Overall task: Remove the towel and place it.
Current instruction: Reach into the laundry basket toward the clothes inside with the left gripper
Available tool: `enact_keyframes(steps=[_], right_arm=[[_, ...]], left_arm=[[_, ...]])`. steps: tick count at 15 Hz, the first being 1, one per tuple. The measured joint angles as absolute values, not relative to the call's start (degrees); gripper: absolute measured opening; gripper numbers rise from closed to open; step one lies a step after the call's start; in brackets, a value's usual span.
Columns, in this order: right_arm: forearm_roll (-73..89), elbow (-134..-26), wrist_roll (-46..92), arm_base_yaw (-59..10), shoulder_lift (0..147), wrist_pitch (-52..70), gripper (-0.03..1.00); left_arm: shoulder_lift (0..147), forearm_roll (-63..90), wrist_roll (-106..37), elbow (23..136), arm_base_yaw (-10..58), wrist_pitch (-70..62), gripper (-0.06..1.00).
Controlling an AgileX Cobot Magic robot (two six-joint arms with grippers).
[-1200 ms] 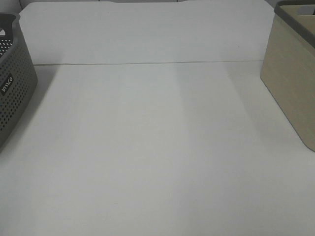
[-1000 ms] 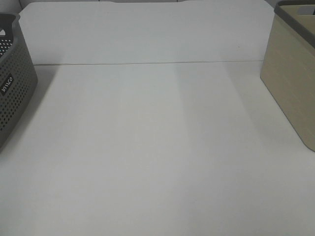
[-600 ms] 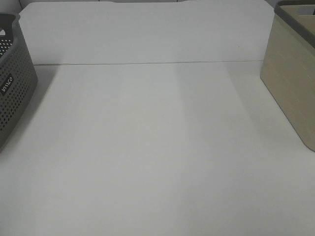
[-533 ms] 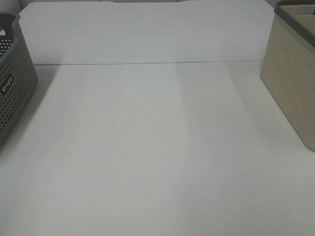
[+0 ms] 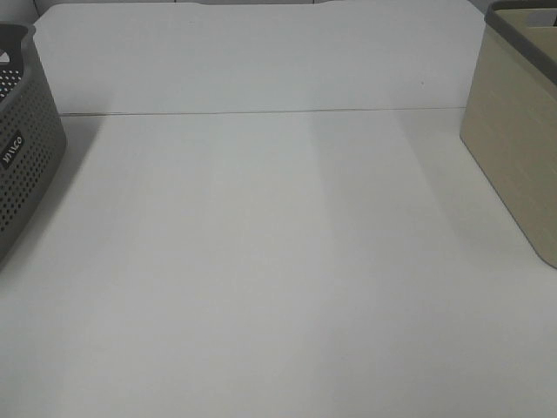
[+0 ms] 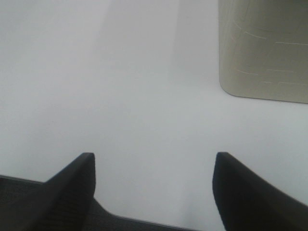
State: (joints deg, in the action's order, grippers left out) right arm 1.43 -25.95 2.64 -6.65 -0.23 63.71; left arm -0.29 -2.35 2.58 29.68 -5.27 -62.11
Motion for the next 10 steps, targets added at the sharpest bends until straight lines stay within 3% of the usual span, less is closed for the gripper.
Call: enact_keyframes(steps=[10], right_arm=[[1.43,-25.95,2.64,-6.65,-0.23,63.71,0.69]], left_arm=[[-0.29,-2.41,2.75,29.68,-5.27,-62.11,0.98]])
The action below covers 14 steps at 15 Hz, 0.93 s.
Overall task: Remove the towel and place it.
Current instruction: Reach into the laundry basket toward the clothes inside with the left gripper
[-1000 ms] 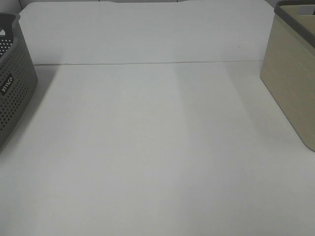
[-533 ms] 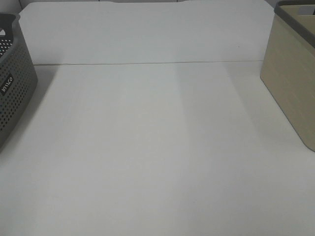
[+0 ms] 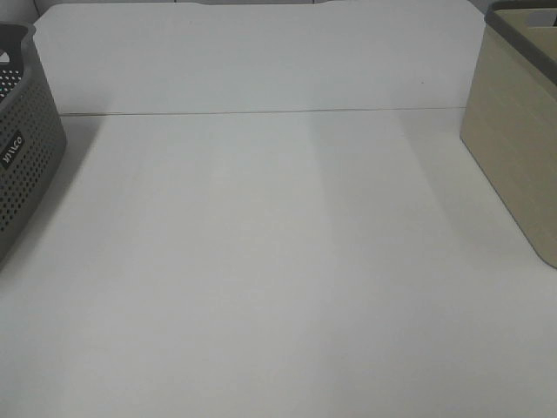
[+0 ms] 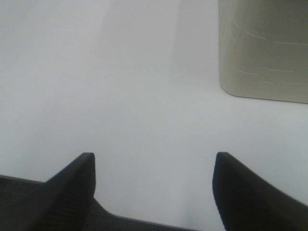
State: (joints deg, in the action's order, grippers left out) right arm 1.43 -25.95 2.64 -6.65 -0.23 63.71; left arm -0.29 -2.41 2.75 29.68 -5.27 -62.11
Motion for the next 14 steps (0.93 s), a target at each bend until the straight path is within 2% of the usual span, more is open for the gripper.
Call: enact_keyframes(steps=[10,12,14], right_arm=[[1.43,-25.95,2.64,-6.65,-0.23,63.71,0.69],[1.43,-25.95,2.64,-6.65,-0.23,63.71,0.69],[1.43,-25.95,2.64,-6.65,-0.23,63.71,0.69]], left_arm=[[0.40,-2.81,2.64,30.25,-5.27,-62.85,0.98],[10.66,-2.81,-1.83,37.70,-5.33,-69.50,0.98],[22.17,-2.81,-5.33,45.66,-5.33,-69.84,0.98]])
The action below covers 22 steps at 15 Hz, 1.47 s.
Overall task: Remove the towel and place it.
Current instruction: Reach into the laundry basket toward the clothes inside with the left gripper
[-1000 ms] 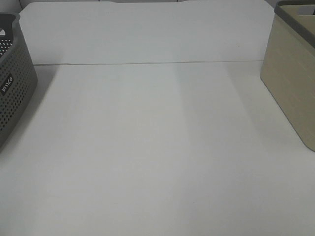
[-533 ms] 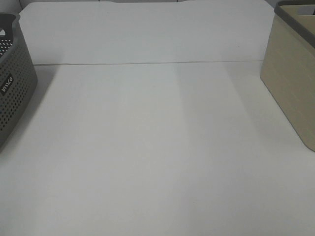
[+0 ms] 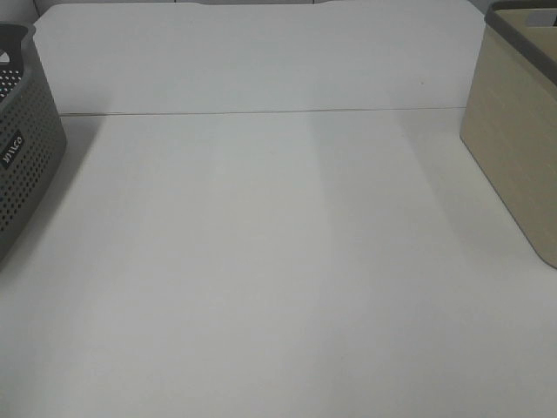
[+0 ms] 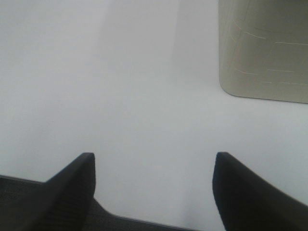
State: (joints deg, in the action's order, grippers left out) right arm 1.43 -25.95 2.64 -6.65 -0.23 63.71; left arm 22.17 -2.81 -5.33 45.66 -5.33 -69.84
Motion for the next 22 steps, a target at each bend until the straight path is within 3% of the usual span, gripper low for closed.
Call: enact_keyframes(steps=[4,9,12,18,22], right_arm=[[1.43,-25.95,2.64,-6.65,-0.23,63.71,0.69],[1.43,-25.95,2.64,-6.65,-0.23,63.71,0.69],[1.43,-25.95,2.64,-6.65,-0.23,63.71,0.69],[1.43,-25.95,2.64,-6.65,-0.23,63.71,0.69],[1.43,-25.95,2.64,-6.65,-0.23,63.71,0.69]], left_arm=[[42.46,-2.92,-15.41,59.93,-5.33,-69.90,0.98],[77.52,-3.04,-28.82,85.43,-5.33,-69.73,0.98],[96.20,0.74,-34.78,99.75,-9.17,-69.61,0.98],[109.95,5.67,-44.75,103.76,-19.42,-69.50,0.98],[116.71,4.41,-52.20,104.28,-20.51,-69.50,0.98]])
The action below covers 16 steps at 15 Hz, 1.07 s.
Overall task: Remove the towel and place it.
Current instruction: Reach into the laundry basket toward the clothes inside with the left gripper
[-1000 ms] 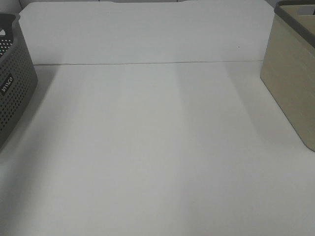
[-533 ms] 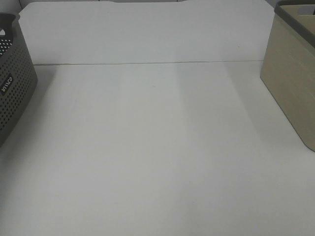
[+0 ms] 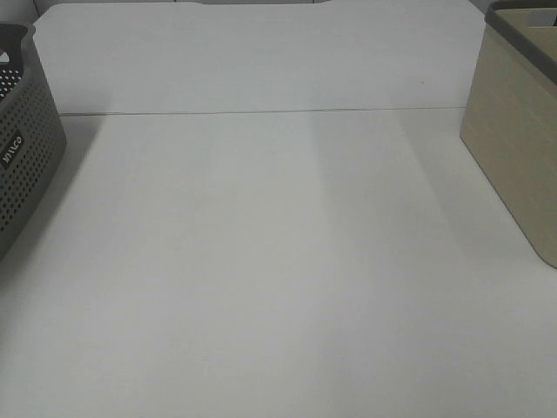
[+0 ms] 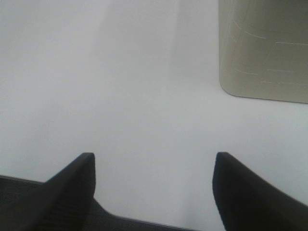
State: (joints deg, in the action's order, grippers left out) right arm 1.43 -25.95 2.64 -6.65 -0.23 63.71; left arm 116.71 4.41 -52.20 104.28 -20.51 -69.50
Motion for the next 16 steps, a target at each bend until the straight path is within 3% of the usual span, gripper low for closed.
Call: enact_keyframes(steps=[4,12,16], right_arm=[[1.43,-25.95,2.64,-6.65,-0.23,63.71,0.69],[1.43,-25.95,2.64,-6.65,-0.23,63.71,0.69],[1.43,-25.95,2.64,-6.65,-0.23,63.71,0.69]], left_arm=[[124.10,3.21,-52.37,109.66,-20.51,-69.56,0.98],[129.26,3.61,-52.37,110.18,-20.51,-64.40,0.96],[131.04,4.13,-52.37,110.29,-19.54,-64.17,0.79]])
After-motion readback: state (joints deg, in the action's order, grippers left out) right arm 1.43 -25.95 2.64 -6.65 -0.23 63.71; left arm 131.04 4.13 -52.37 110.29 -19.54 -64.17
